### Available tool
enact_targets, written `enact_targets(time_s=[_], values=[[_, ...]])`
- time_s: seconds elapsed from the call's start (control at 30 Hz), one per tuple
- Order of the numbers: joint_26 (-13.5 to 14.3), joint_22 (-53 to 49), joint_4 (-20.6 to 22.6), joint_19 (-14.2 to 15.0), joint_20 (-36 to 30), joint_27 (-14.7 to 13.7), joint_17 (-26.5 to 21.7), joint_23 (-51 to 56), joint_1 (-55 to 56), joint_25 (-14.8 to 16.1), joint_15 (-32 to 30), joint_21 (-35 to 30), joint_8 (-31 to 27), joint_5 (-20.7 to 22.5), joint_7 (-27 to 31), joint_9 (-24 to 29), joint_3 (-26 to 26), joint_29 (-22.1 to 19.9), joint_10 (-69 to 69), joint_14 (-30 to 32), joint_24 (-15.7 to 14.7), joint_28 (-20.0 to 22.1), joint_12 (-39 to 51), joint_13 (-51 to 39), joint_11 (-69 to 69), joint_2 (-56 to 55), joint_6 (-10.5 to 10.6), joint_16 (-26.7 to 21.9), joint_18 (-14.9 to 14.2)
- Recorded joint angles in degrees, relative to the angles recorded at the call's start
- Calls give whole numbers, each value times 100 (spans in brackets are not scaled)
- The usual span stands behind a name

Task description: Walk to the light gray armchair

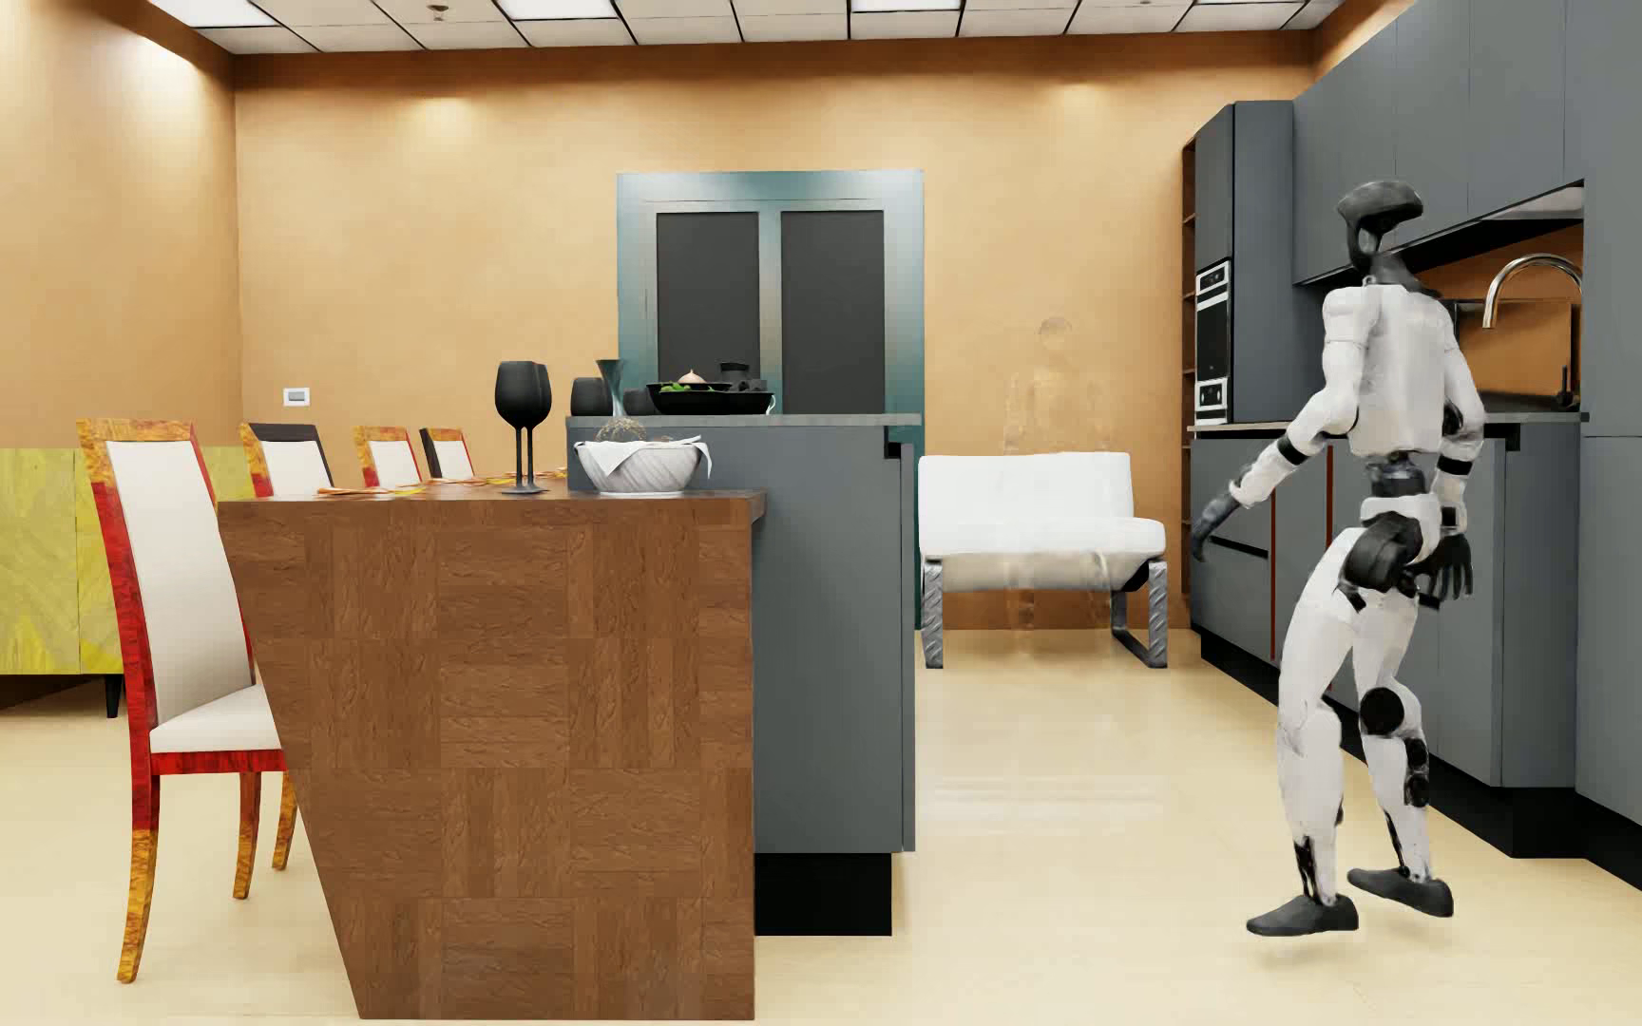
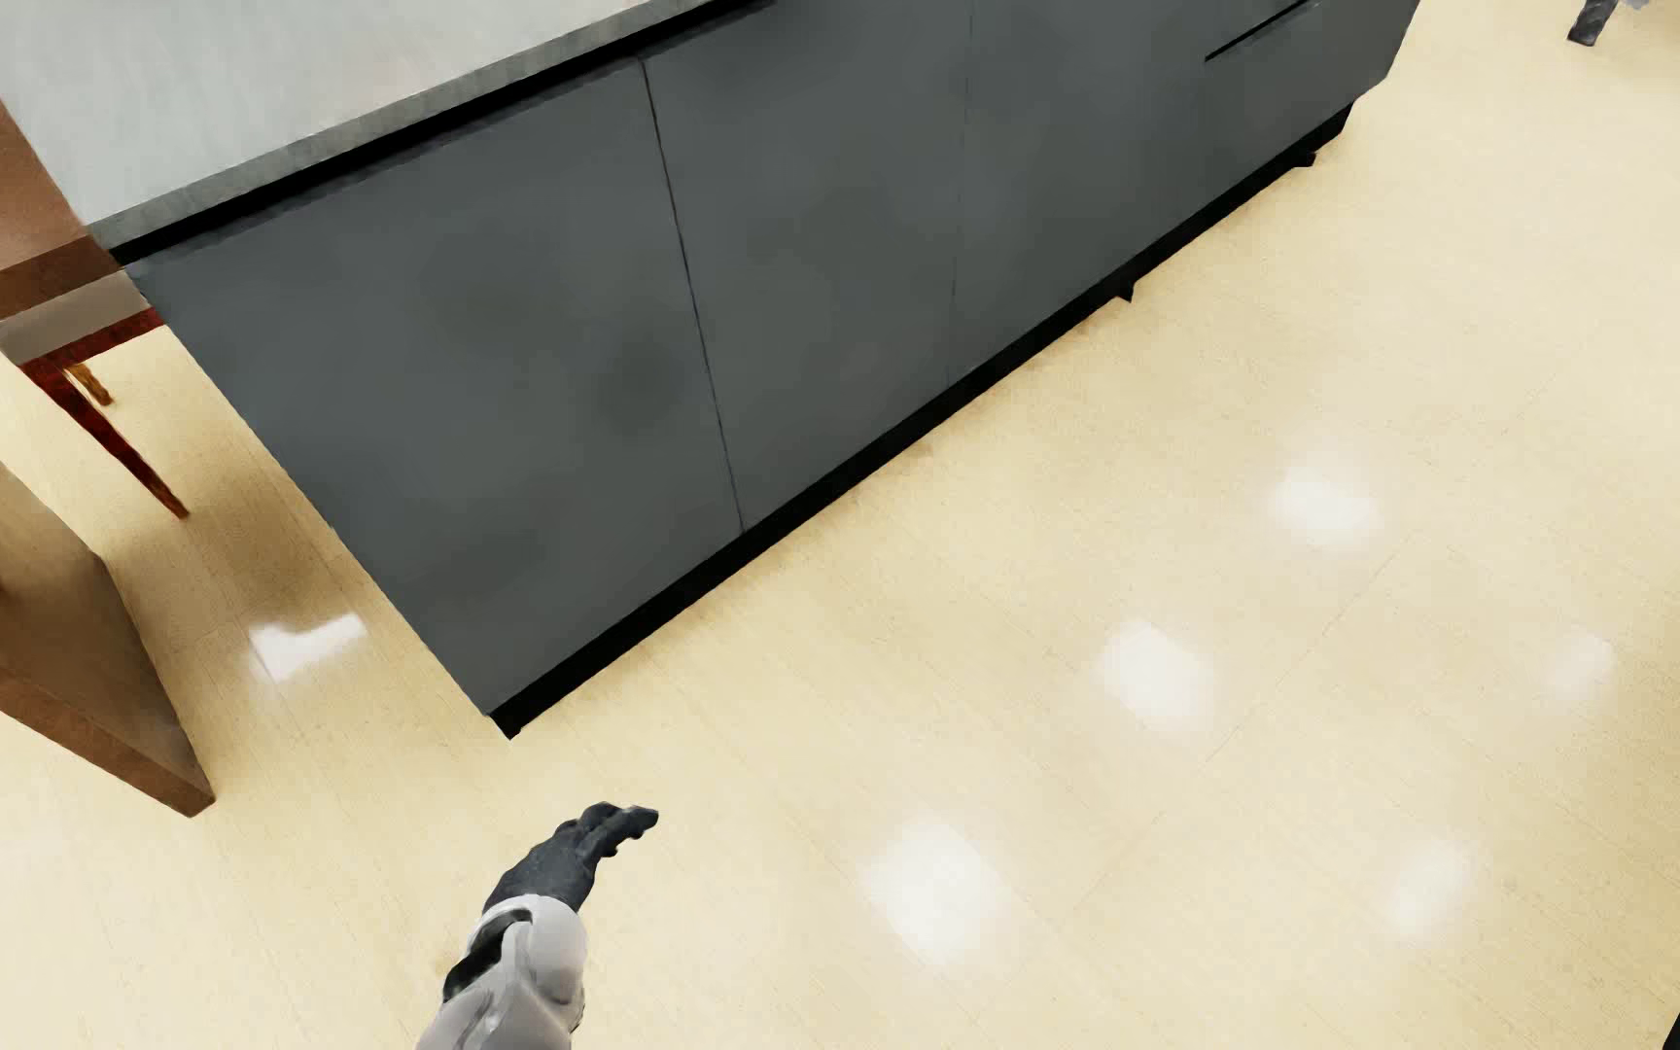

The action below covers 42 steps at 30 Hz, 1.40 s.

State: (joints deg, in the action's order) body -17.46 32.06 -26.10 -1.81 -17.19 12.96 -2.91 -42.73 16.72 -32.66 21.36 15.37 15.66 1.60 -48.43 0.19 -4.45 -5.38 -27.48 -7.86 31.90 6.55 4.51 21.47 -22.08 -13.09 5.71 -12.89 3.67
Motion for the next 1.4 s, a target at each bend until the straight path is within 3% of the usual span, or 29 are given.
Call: enact_targets(time_s=[0.07, 0.13, 0.17, 0.23, 0.33, 0.4, 0.47, 0.6, 0.67, 0.73, 0.87, 0.97, 1.1, 1.13, 1.2, 1.23, 1.27, 1.3, 1.33, 1.37, 1.4], values=[[-356, 870, -63, -39, -311, -137, 274, -14, -6, -160, -14, -8, -70, 63, -47, 24, -11, -66, 9, 65, 167, -31, -91, -194, -22, -36, 27, 268, 25], [-635, 1723, -249, -81, -441, -250, 474, -43, 55, -409, -26, -82, -133, 169, -66, 51, -23, -24, -168, 57, -48, -302, -300, -551, -58, -96, 59, 356, 15], [-652, 1998, -340, -94, -583, -320, 536, 13, 89, -519, -29, -148, -159, 220, -76, 60, -19, 38, -255, 44, -53, -467, -457, -695, -76, -133, 77, 264, 2], [-501, 2236, -428, -104, -840, -778, 518, 86, 142, -780, -34, -299, -170, 282, -80, 62, 7, 28, -303, 44, -61, -548, -850, -735, -81, -188, 106, -21, -20], [-412, 2161, -314, -131, -509, -1073, 458, 264, 207, -888, -52, -241, -40, 255, 30, 37, 67, -56, -130, 121, -581, -226, -1427, -786, -9, -186, 111, -218, -25], [-410, 2163, -178, -154, -337, -970, 394, 250, 287, -784, -57, -158, 146, 186, 214, 17, 114, -28, -36, 178, -756, 243, -1485, -819, 57, -132, 86, -302, -20], [-324, 2170, -53, -190, -396, -834, 271, 138, 427, -880, -40, -211, 394, 106, 483, 2, 153, 25, -33, 206, -732, 634, -1326, -864, 93, -71, 55, -316, -13], [-91, 1553, 176, -197, -442, -538, 164, -114, 686, -1057, 105, -241, 919, -44, 1040, -13, 181, -71, -94, 241, -684, 946, -969, -1060, 73, 58, -2, -223, -23], [33, 1210, 282, -180, -436, -418, 192, -176, 725, -964, 200, -249, 1124, -92, 1243, -18, 183, 140, -67, 251, -690, 789, -864, -1146, 69, 145, -33, -79, -41], [108, 1003, 358, -183, -559, -471, 189, -173, 739, -1013, 319, -378, 1261, -131, 1390, -22, 184, 222, -61, 272, -558, 573, -752, -1146, 35, 211, -71, -7, -64], [61, 1061, 382, -237, -693, -543, 261, 65, 737, -1119, 523, -562, 1353, -125, 1516, -48, 154, 380, -104, 314, -44, 816, -701, -1218, 24, 308, -157, 14, -134], [25, 1205, 329, -276, -561, -596, 312, 350, 756, -1061, 671, -527, 1321, -62, 1537, -77, 117, 601, -116, 356, -74, 992, -723, -1090, 31, 299, -226, -1, -249], [136, 962, 237, -338, -406, -527, 326, 726, 733, -819, 712, -479, 1212, 88, 1495, -129, 45, 342, 23, 510, -276, 1757, -545, -600, 172, 277, -333, 71, -527], [166, 919, 207, -342, -362, -556, 307, 751, 714, -779, 720, -460, 1153, 129, 1463, -147, 18, 271, 76, 558, -446, 1746, -416, -391, 194, 254, -365, 143, -613], [118, 759, 81, -351, -351, -518, 318, 714, 723, -733, 776, -434, 975, 234, 1431, -179, -28, 214, 55, 656, -780, 1120, -168, -126, 183, 175, -434, 221, -772], [67, 646, 3, -400, -425, -533, 331, 673, 798, -721, 814, -415, 845, 304, 1545, -186, -34, 185, -52, 760, -818, 693, -36, -27, 163, 129, -467, 200, -658], [56, 531, -44, -491, -529, -598, 351, 640, 938, -693, 845, -367, 687, 385, 1823, -185, -19, 111, -264, 826, -760, 350, 83, 64, 141, 91, -501, 157, -237], [83, 445, -12, -570, -632, -700, 386, 626, 1216, -620, 876, -280, 508, 461, 2332, -174, 23, -19, -656, 758, -649, 137, 174, 147, 115, 64, -539, 114, 286], [120, 409, 178, -626, -716, -809, 422, 623, 1562, -508, 911, -173, 322, 526, 2984, -157, 85, -182, -1257, 561, -522, 32, 227, 209, 92, 51, -579, 87, 544], [136, 417, 611, -675, -770, -908, 429, 634, 1972, -396, 947, -92, 128, 570, 3753, -136, 154, -335, -2012, 325, -402, -12, 232, 233, 68, 48, -620, 75, 397], [125, 445, 1161, -740, -774, -998, 386, 653, 2348, -322, 981, -77, -65, 613, 4393, -121, 217, -441, -2757, 142, -309, -32, 175, 204, 40, 50, -652, 67, 39]])
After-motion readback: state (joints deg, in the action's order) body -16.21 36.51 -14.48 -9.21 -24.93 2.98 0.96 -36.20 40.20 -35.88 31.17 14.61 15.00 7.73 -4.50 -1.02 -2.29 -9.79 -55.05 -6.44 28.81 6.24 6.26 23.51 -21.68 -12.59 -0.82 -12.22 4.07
